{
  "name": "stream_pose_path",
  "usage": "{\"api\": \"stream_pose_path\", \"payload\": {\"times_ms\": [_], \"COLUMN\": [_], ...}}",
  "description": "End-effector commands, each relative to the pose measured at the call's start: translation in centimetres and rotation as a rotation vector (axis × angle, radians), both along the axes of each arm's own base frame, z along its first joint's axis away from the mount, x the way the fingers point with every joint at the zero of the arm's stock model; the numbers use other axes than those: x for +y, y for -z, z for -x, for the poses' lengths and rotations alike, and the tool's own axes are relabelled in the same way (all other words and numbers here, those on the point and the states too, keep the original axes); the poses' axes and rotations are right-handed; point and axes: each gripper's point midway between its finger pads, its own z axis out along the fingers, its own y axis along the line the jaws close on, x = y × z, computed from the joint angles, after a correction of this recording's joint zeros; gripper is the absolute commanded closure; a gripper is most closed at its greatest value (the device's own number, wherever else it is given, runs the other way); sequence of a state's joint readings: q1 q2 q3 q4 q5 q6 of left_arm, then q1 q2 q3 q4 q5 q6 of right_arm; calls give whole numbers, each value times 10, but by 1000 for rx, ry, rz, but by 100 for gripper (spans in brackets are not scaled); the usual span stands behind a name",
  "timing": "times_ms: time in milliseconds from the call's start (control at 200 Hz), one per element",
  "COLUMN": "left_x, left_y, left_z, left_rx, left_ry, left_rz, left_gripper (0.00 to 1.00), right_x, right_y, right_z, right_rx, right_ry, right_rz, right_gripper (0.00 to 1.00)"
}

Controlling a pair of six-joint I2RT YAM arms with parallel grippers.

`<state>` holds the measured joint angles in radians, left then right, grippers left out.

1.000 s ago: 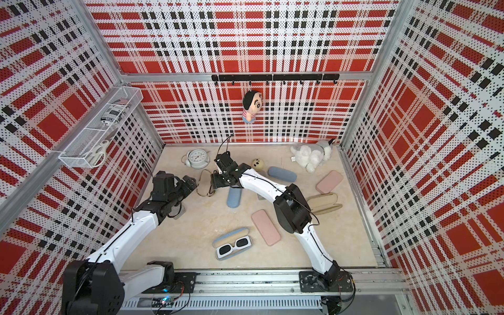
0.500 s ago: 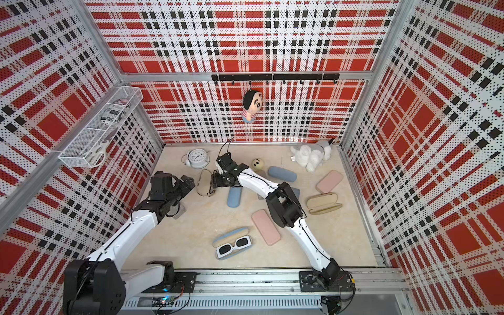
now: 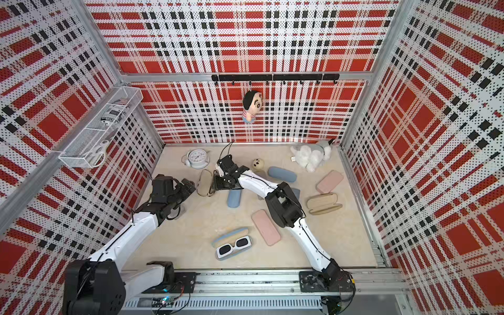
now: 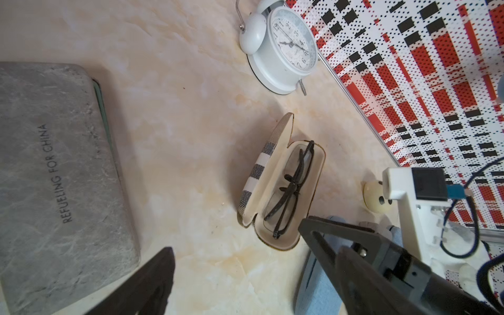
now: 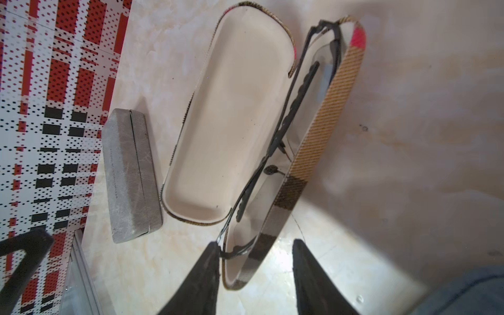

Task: Close the glasses case
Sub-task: Move the glasses case to the center of the board.

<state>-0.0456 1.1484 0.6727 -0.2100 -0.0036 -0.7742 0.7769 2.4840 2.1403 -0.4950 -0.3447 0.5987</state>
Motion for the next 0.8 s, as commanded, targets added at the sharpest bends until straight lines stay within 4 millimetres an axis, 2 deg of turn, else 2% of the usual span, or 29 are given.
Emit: {"api": "stream_pose_path", "payload": {"times_ms": [0, 591, 797], "left_x": [3, 4, 3], "left_y": [-7, 0, 3], "left_z": [0, -1, -2], "left_rx": [-30, -12, -6], "left_ry": [-7, -6, 0], "left_rz": [-4, -13, -13], "left_gripper": [6, 6, 6], "right_x": [6, 10, 10], "right_y": [3, 13, 14], "right_z": [0, -3, -3], "right_rx": [8, 36, 40], "right_ry": [-10, -9, -4], "right_rz": [-27, -26, -29], "right_gripper": [56, 64, 72]}}
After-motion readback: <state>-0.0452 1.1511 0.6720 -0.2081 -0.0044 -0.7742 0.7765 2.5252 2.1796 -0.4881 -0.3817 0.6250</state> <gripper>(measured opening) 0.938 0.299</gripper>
